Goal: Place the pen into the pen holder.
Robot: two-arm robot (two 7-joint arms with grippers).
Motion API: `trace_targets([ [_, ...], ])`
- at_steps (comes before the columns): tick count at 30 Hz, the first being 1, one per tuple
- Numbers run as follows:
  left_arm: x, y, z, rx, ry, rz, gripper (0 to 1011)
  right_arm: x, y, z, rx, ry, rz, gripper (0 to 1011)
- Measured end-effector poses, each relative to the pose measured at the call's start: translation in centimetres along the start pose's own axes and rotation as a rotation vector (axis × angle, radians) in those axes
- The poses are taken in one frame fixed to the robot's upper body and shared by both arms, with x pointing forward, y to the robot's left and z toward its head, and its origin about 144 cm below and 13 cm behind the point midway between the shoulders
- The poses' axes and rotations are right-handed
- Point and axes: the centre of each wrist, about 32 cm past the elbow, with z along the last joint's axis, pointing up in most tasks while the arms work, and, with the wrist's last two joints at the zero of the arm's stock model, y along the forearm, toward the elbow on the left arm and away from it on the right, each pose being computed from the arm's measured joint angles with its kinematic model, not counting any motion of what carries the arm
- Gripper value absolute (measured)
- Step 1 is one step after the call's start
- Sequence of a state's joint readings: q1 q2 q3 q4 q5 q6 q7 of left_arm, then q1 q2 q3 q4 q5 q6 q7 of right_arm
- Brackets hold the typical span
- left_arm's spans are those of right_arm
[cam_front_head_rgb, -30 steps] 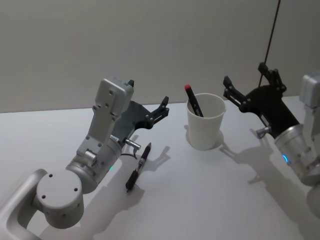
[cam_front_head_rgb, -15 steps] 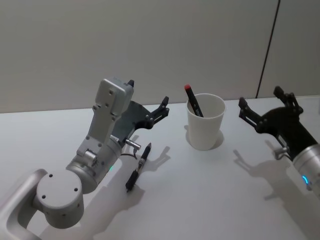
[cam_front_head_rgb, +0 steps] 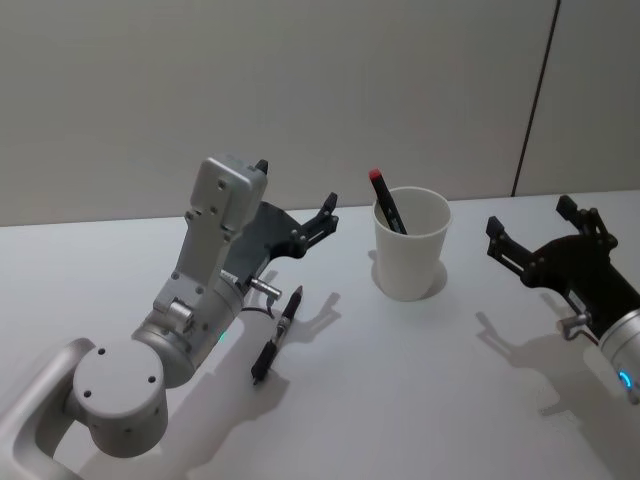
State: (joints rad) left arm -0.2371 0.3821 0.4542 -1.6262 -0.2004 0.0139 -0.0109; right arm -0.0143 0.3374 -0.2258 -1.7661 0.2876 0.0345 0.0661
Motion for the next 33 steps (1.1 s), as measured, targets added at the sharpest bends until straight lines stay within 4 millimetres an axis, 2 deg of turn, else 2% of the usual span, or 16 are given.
trace_targets([
  [19,0.4,0.9,0.5,0.037,0.018,-0.021,1001,0.0,0.0,0.0,0.001,0.0,0.0,1001],
  [33,0.8,4.4,1.6,0.156,0.063,-0.037,1001,0.0,0.0,0.0,0.001,0.0,0.001,1001],
])
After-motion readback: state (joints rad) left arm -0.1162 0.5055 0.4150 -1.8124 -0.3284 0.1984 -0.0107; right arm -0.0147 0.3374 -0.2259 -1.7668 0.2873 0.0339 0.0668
